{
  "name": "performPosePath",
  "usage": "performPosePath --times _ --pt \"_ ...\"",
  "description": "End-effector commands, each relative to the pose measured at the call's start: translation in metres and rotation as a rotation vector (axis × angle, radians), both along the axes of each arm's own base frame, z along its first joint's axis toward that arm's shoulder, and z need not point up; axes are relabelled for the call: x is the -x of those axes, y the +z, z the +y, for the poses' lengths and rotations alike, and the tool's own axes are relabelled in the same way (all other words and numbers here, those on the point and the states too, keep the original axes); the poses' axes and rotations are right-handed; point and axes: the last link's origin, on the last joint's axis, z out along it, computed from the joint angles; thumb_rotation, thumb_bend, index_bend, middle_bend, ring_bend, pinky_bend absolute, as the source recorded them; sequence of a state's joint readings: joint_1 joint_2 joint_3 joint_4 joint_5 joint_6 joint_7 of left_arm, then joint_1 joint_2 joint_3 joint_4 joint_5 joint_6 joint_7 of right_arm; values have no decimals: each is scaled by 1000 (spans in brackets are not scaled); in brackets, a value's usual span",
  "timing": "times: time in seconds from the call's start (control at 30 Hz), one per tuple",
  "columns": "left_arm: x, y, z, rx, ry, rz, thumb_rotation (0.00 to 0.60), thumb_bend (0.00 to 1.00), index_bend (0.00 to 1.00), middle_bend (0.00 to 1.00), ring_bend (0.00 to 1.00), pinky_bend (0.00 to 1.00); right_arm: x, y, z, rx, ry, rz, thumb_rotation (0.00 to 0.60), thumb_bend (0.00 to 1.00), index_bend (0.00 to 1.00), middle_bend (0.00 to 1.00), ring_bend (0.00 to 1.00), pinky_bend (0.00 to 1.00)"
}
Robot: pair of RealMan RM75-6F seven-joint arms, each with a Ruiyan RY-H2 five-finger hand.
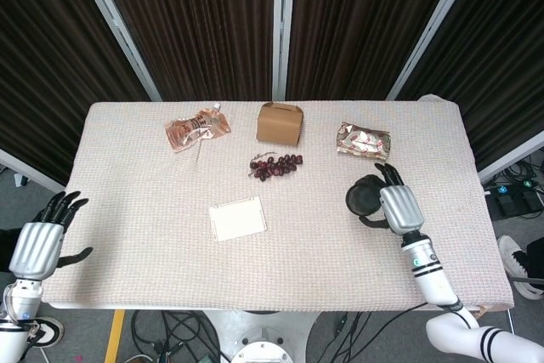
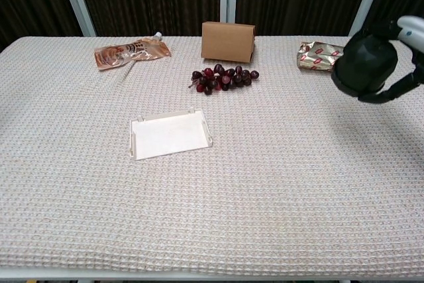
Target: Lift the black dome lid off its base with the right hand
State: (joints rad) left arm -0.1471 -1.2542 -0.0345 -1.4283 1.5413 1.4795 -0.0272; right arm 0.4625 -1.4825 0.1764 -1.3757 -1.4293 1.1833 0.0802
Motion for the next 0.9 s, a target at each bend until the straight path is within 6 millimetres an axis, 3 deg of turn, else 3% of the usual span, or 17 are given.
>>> performPosePath --times 0.03,0.13,0.23,0.33,0.47,0.53,0.6,0.63,0.73,0.8,0.9 --pt "-2 0 0 0 -5 0 600 24 166 107 76 304 -50 55 5 163 185 -65 600 101 398 436 68 0" --pt "-3 -1 1 4 -8 3 600 23 166 107 76 304 -78 87 19 276 300 -117 600 101 398 445 78 0" --pt "-4 -2 1 5 -9 2 600 24 166 107 76 304 -83 98 30 322 326 -116 600 101 398 447 79 0" --pt "-5 -2 1 7 -8 1 600 23 166 107 76 304 -56 68 26 205 219 -18 600 99 398 448 79 0" --pt "-4 -4 -1 5 -9 -12 600 23 166 107 76 304 5 -13 12 -117 -14 173 600 101 401 444 82 0" --pt "-3 -3 -2 4 -4 -11 600 23 166 107 76 304 18 -39 12 -190 -53 213 600 101 401 444 91 0" --pt "-1 -2 -2 2 3 -5 600 24 166 107 76 305 12 -48 9 -188 -32 196 600 101 401 444 93 0" --pt "0 -1 -2 0 5 -3 600 24 166 107 76 305 4 -44 7 -161 -5 169 600 101 401 444 94 0" --pt "-1 1 -1 -8 5 -4 600 23 166 107 76 304 -42 -3 3 10 148 28 600 101 402 444 94 0" --pt "-1 0 0 -5 5 -5 600 24 166 107 76 305 -79 43 13 167 291 -85 600 101 402 446 94 0" --pt "-1 -4 0 8 4 -2 600 24 166 107 76 304 -115 101 43 342 469 -213 600 101 402 449 94 0"
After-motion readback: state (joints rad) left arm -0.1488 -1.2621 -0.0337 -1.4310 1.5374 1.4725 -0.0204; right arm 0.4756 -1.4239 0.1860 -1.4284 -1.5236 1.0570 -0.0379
